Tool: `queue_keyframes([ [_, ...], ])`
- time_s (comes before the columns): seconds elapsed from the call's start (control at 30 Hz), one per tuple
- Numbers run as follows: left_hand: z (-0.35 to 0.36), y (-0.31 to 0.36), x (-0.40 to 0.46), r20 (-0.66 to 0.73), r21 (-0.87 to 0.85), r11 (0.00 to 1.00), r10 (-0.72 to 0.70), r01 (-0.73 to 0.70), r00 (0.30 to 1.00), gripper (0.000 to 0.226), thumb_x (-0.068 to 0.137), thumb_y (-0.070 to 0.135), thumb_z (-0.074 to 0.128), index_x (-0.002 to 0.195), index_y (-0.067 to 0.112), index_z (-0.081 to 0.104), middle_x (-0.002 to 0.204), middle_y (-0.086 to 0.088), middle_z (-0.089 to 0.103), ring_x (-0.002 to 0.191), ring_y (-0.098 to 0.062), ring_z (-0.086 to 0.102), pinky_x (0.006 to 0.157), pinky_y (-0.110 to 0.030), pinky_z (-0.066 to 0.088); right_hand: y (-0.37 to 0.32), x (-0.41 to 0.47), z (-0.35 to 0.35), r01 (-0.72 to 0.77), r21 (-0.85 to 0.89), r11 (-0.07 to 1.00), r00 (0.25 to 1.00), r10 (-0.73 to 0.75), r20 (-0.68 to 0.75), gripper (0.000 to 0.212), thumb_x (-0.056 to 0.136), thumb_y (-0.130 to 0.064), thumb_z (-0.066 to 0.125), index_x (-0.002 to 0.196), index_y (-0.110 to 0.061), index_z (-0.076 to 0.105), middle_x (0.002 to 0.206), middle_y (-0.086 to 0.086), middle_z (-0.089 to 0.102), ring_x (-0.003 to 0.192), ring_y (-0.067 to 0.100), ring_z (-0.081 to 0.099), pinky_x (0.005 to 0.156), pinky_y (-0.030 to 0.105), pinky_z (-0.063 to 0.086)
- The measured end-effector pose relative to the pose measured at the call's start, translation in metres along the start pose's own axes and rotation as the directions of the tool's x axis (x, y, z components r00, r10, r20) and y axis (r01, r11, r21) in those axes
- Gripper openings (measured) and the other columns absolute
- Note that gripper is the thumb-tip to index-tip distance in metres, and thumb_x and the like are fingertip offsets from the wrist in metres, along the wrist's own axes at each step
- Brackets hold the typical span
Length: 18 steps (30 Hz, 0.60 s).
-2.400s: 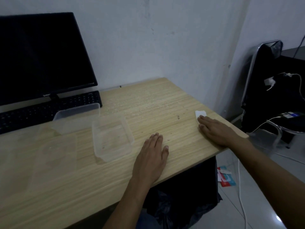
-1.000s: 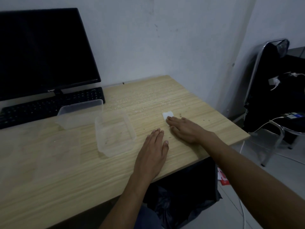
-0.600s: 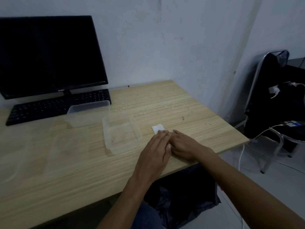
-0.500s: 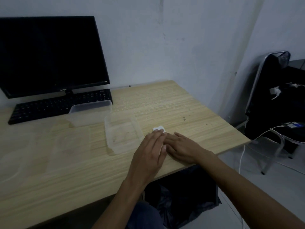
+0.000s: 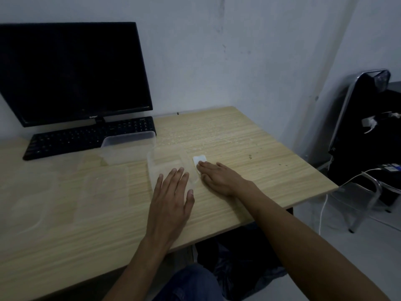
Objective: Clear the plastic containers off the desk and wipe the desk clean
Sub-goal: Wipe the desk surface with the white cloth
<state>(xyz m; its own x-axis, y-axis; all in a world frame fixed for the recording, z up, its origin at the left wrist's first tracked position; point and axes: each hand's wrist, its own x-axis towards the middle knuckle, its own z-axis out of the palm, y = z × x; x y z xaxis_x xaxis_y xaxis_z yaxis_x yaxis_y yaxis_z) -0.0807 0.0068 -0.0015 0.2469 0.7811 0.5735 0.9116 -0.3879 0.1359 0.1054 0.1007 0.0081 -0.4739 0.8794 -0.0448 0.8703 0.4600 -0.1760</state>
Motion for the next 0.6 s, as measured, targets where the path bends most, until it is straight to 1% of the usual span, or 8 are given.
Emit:
queue_keyframes([
  [0.13, 0.001, 0.0, 0.0, 0.011, 0.02, 1.0, 0.005, -0.005, 1.0, 0.048, 0.098, 0.03, 0.032, 0.131, 0.005, 0.055, 0.139, -0.011, 0.053, 0.134, -0.023, 0.044, 0.116, -0.042, 0.021, -0.005, -0.013, 0.003, 0.073, -0.005, 0.997, 0.997, -0.073, -0.014, 0.05, 0.105, -0.029, 0.023, 0.152, -0.016, 0.018, 0.16, -0.001, 0.016, 0.147, 0.009, 0.011, 0.119, 0.032, 0.007],
  [0.23, 0.0, 0.001, -0.001, 0.009, 0.052, 0.999, 0.001, -0.002, 1.0, 0.048, 0.098, 0.03, 0.031, 0.131, 0.004, 0.055, 0.139, -0.012, 0.053, 0.133, -0.024, 0.045, 0.116, -0.044, 0.021, -0.01, -0.032, 0.004, 0.111, -0.008, 0.994, 0.993, -0.111, -0.034, 0.049, 0.104, -0.028, 0.025, 0.152, -0.018, 0.022, 0.16, -0.002, 0.018, 0.146, 0.007, 0.012, 0.12, 0.035, 0.009],
  [0.4, 0.0, 0.001, -0.003, -0.013, 0.09, 0.996, -0.007, 0.008, 1.0, 0.047, 0.098, 0.03, 0.032, 0.131, 0.005, 0.056, 0.138, -0.011, 0.054, 0.133, -0.024, 0.045, 0.116, -0.048, 0.021, -0.018, -0.067, 0.01, 0.19, -0.029, 0.981, 0.981, -0.191, -0.041, 0.049, 0.105, -0.028, 0.027, 0.152, -0.02, 0.021, 0.159, -0.005, 0.018, 0.146, 0.005, 0.012, 0.118, 0.03, 0.006],
  [0.5, 0.001, 0.001, -0.004, -0.016, 0.09, 0.996, -0.002, 0.003, 1.0, 0.047, 0.098, 0.029, 0.033, 0.132, 0.006, 0.055, 0.138, -0.011, 0.053, 0.134, -0.024, 0.044, 0.115, -0.049, 0.021, -0.019, -0.067, 0.012, 0.182, -0.028, 0.983, 0.982, -0.183, -0.055, 0.048, 0.104, -0.028, 0.028, 0.152, -0.021, 0.023, 0.159, -0.006, 0.019, 0.146, 0.004, 0.013, 0.117, 0.029, 0.006],
  [0.6, 0.001, 0.001, -0.006, -0.028, 0.084, 0.996, -0.002, 0.004, 1.0, 0.046, 0.097, 0.029, 0.035, 0.131, 0.007, 0.056, 0.137, -0.01, 0.055, 0.132, -0.023, 0.046, 0.116, -0.05, 0.02, -0.02, -0.053, 0.01, 0.155, -0.026, 0.988, 0.986, -0.157, -0.061, 0.047, 0.104, -0.028, 0.027, 0.151, -0.019, 0.025, 0.158, -0.003, 0.022, 0.146, 0.006, 0.014, 0.119, 0.032, 0.009],
])
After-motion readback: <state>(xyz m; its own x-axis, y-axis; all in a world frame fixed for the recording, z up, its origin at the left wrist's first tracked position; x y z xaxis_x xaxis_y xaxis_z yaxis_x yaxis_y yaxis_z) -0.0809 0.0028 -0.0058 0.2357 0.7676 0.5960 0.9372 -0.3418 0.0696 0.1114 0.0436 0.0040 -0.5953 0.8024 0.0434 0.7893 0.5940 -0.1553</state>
